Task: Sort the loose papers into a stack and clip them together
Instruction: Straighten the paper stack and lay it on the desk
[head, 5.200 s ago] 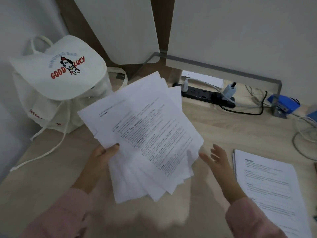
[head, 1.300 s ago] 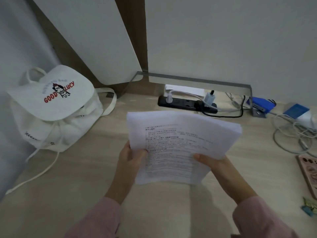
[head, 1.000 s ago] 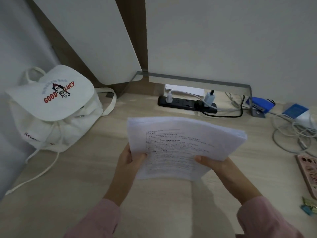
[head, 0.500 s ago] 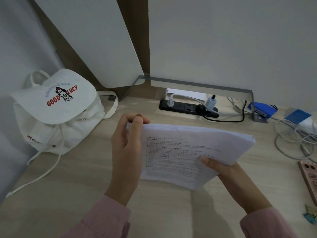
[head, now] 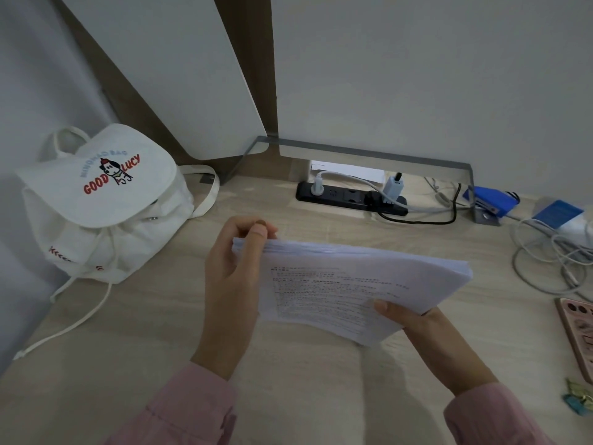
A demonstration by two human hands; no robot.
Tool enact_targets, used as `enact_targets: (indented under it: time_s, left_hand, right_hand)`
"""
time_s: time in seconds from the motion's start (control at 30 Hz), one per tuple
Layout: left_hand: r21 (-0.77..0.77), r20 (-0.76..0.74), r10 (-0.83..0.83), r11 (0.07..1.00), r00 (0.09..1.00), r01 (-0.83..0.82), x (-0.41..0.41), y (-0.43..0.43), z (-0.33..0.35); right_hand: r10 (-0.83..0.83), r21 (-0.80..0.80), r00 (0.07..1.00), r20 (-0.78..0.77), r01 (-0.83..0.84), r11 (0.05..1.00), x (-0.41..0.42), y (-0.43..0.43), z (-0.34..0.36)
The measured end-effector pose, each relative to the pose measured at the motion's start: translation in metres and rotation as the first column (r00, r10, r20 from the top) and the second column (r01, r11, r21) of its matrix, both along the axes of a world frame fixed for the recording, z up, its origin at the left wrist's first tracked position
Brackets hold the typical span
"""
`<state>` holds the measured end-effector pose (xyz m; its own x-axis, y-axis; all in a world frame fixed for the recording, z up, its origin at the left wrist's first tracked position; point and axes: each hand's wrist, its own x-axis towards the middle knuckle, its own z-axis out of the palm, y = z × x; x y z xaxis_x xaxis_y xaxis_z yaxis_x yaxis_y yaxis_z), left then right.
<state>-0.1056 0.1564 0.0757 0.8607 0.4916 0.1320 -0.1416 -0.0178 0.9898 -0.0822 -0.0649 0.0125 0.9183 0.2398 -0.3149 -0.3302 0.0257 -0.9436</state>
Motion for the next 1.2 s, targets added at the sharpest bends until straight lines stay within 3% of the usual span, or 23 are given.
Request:
enact_targets:
  time_s: [0.1,0.17,0.2,0.27,0.3,0.43,0.47,0.53,0.7,0.77,0.9,0.97,1.1,1.2]
  left_hand:
    - [0.052,-0.056,-0.049,0.997,0.997,0.052,-0.001,-0.001,0.004]
    - [0.252,-0.019,-0.086,0.964,0.996,0.088,-0.002,0.001,0.014]
    - [0.467,0.012,-0.090,0.881,0.996,0.074,-0.001,0.001,0.022]
    - [0.843,0.066,-0.165,0.537,0.984,0.034,0.003,-0.008,0.038]
    - [0.921,0.042,-0.233,0.387,0.971,0.053,0.006,-0.016,0.042]
    - [0.950,-0.296,-0.354,-0.015,0.888,0.310,0.020,-0.050,0.051]
    - [0.934,-0.353,-0.342,-0.067,0.871,0.352,0.025,-0.054,0.046]
    - [0.908,-0.414,-0.334,-0.083,0.847,0.411,0.030,-0.056,0.038]
    - [0.920,-0.376,-0.449,-0.076,0.810,0.385,0.031,-0.050,0.034]
    - [0.928,-0.334,-0.477,-0.016,0.813,0.372,0.031,-0.039,0.032]
    - [0.932,-0.088,-0.438,0.280,0.895,0.229,0.032,-0.003,0.032]
    - [0.852,-0.088,-0.348,0.459,0.933,0.251,0.030,0.015,0.028]
    - [0.438,-0.199,-0.285,0.830,0.938,0.346,0.023,0.030,0.012]
    - [0.182,-0.170,-0.296,0.928,0.940,0.325,0.019,0.033,-0.005]
  right_hand:
    - [0.032,-0.006,0.999,-0.012,-0.032,0.999,-0.001,-0.002,-0.002]
    - [0.040,-0.013,0.999,-0.015,-0.040,0.999,-0.002,-0.004,-0.002]
    - [0.036,-0.014,0.999,-0.023,-0.037,0.999,-0.002,-0.005,-0.001]
    - [0.042,-0.010,0.999,-0.027,-0.042,0.999,-0.002,-0.005,0.000]
    - [0.049,-0.012,0.999,-0.023,-0.049,0.999,-0.002,-0.004,0.000]
    - [0.062,-0.008,0.998,0.008,-0.062,0.998,-0.002,-0.004,0.000]
    - [0.067,-0.008,0.998,0.018,-0.066,0.998,-0.002,-0.004,0.001]
    - [0.067,-0.005,0.997,0.028,-0.067,0.998,-0.002,-0.003,0.001]
    - [0.077,-0.017,0.997,0.012,-0.077,0.997,-0.004,-0.006,-0.004]
    - [0.074,-0.067,0.996,-0.048,-0.077,0.995,-0.006,-0.010,-0.015]
    - [-0.016,-0.255,0.992,-0.122,-0.016,0.967,-0.013,-0.035,-0.039]
    - [-0.103,-0.194,0.987,-0.126,0.078,0.978,-0.014,-0.053,-0.044]
    - [-0.175,0.060,0.981,-0.083,0.180,0.982,-0.007,-0.067,-0.040]
    - [-0.143,0.111,0.990,-0.001,0.142,0.984,0.004,-0.059,-0.026]
